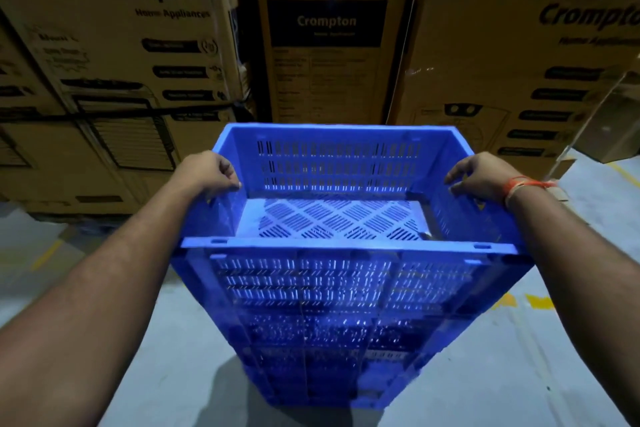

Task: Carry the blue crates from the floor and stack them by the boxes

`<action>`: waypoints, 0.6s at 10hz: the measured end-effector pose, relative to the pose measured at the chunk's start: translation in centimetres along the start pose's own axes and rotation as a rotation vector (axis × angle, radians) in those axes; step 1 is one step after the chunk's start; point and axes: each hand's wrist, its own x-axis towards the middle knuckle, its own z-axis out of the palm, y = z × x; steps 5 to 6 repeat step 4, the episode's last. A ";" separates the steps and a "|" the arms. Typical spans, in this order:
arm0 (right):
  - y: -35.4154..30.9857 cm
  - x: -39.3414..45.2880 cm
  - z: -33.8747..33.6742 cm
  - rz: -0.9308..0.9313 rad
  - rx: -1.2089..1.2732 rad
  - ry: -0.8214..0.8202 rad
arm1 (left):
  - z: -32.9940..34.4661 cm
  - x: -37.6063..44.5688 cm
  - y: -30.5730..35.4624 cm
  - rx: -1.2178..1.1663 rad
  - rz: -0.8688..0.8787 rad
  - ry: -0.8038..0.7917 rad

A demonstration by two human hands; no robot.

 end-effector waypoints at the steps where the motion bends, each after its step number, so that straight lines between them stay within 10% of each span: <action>1: 0.1 0.1 0.0 -0.036 -0.050 0.010 | -0.1 -0.1 0.0 0.041 0.005 0.022; 6: 0.9 0.9 0.4 -0.044 -0.215 0.006 | 0.6 -0.2 -0.2 0.241 0.141 0.313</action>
